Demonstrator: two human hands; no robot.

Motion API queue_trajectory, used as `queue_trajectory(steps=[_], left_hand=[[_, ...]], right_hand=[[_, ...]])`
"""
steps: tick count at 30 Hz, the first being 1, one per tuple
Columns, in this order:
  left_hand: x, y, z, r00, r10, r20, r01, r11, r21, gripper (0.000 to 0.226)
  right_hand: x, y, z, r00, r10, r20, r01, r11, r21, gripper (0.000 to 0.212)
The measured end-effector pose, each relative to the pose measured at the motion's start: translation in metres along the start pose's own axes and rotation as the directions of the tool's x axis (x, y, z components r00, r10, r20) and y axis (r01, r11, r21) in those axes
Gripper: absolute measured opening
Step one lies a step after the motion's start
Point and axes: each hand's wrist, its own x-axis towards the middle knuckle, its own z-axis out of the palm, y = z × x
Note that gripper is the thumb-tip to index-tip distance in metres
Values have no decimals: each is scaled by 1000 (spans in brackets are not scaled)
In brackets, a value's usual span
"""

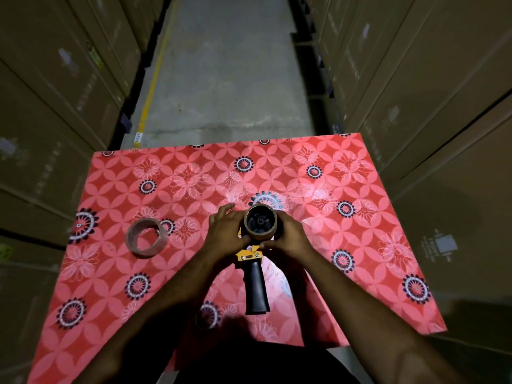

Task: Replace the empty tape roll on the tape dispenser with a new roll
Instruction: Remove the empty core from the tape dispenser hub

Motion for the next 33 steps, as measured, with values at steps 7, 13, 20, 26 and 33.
queue_trajectory(steps=[7, 13, 20, 26, 33], left_hand=[[5, 3, 3, 980, -201, -9, 187, 927, -326, 68], [11, -4, 3, 985, -171, 33, 173, 954, -246, 66], [11, -9, 4, 989, -147, -2, 140, 943, -302, 60], [5, -7, 5, 991, -132, -4, 125, 946, -299, 66], [7, 0, 6, 999, -53, 3, 53, 998, -32, 70]], right_hand=[[6, -1, -1, 1000, 17, 13, -16, 996, -91, 83], [6, 0, -5, 999, 13, 51, -7, 993, -120, 85], [10, -3, -15, 993, -3, 117, 19, 991, -136, 84], [8, -7, -15, 993, 19, 113, 1, 985, -174, 87], [3, -14, 9, 998, 59, -33, -65, 971, -229, 93]])
